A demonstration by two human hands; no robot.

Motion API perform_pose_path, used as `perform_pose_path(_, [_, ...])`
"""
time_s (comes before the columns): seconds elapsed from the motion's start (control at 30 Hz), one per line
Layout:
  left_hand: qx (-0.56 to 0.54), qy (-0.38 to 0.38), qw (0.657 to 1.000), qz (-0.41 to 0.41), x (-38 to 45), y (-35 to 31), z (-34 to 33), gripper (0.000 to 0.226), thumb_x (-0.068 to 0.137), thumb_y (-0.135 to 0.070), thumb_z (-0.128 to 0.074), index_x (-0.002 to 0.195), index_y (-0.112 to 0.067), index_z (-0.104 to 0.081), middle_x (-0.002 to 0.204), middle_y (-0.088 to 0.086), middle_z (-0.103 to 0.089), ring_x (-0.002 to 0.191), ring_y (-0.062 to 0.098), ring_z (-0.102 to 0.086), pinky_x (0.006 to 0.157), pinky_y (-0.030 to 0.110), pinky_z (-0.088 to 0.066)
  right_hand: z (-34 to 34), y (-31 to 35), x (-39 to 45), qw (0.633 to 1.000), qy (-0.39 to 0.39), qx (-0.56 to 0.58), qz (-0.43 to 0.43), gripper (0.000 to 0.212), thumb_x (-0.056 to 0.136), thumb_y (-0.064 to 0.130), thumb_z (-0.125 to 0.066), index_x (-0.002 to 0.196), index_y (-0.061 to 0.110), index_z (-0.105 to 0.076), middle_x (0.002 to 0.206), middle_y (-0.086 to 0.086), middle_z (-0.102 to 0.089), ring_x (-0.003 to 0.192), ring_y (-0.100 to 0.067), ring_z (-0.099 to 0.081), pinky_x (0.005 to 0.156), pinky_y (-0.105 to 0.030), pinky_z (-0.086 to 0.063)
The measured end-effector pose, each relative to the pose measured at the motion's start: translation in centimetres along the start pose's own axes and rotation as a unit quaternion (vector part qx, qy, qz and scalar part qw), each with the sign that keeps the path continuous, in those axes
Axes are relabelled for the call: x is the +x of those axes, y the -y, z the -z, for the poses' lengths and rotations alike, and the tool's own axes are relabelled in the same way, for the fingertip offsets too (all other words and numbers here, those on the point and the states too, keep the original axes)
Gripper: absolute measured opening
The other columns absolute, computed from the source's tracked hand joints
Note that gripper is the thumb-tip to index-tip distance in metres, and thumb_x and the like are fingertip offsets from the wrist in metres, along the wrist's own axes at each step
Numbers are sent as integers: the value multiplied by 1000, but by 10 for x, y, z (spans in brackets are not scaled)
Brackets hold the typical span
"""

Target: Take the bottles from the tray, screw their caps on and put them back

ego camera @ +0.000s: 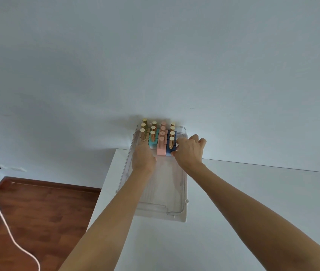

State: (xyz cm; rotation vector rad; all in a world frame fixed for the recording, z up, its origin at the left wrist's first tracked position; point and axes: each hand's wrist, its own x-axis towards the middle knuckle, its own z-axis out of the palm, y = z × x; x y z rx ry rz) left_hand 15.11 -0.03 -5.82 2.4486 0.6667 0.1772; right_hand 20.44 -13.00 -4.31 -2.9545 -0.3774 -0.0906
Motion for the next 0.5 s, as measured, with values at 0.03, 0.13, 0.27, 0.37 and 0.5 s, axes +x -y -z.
perform_pose_path(0.03, [-8, 0, 1000, 17, 0, 1, 2, 62, 78, -2, -76, 130, -5, -43, 120, 12, -62, 105, 28, -65, 82, 30, -55, 0, 0, 0, 1000, 1, -1, -2, 21, 82, 33, -65, 96, 17, -63, 91, -6, -66, 105, -26, -46, 89, -40, -28])
perform_pose_path(0.13, [-19, 4, 999, 50, 1, 2, 4, 71, 78, 3, -73, 135, -2, -30, 120, 17, -61, 104, 32, -66, 82, 38, -59, 1, 2, -1, 1000, -1, -2, 0, 20, 83, 33, -65, 96, 18, -63, 92, -6, -66, 105, -25, -46, 88, -40, -28])
perform_pose_path(0.27, [-56, 3, 998, 9, 6, 2, 3, 79, 77, 10, -68, 143, -10, -30, 130, 11, -54, 114, 29, -60, 88, 35, -54, 5, 2, -1, 1000, 6, 2, -3, 21, 83, 34, -64, 95, 17, -63, 92, -7, -66, 105, -26, -46, 88, -40, -28])
perform_pose_path(0.37, [-45, 2, 999, -5, 6, 2, 8, 80, 75, 12, -68, 142, -9, -31, 135, 12, -52, 118, 30, -57, 91, 32, -51, 11, 2, -3, 1000, 22, 13, 0, 23, 83, 34, -63, 98, 17, -63, 95, -5, -68, 106, -25, -46, 90, -40, -28])
perform_pose_path(0.5, [-35, 3, 999, 22, -7, -2, 20, 73, 79, 7, -69, 140, -4, -30, 129, 18, -55, 112, 33, -61, 83, 32, -52, 24, -3, -12, 999, 14, 37, 13, 29, 83, 34, -63, 107, 18, -62, 99, -2, -70, 112, -25, -45, 93, -40, -27])
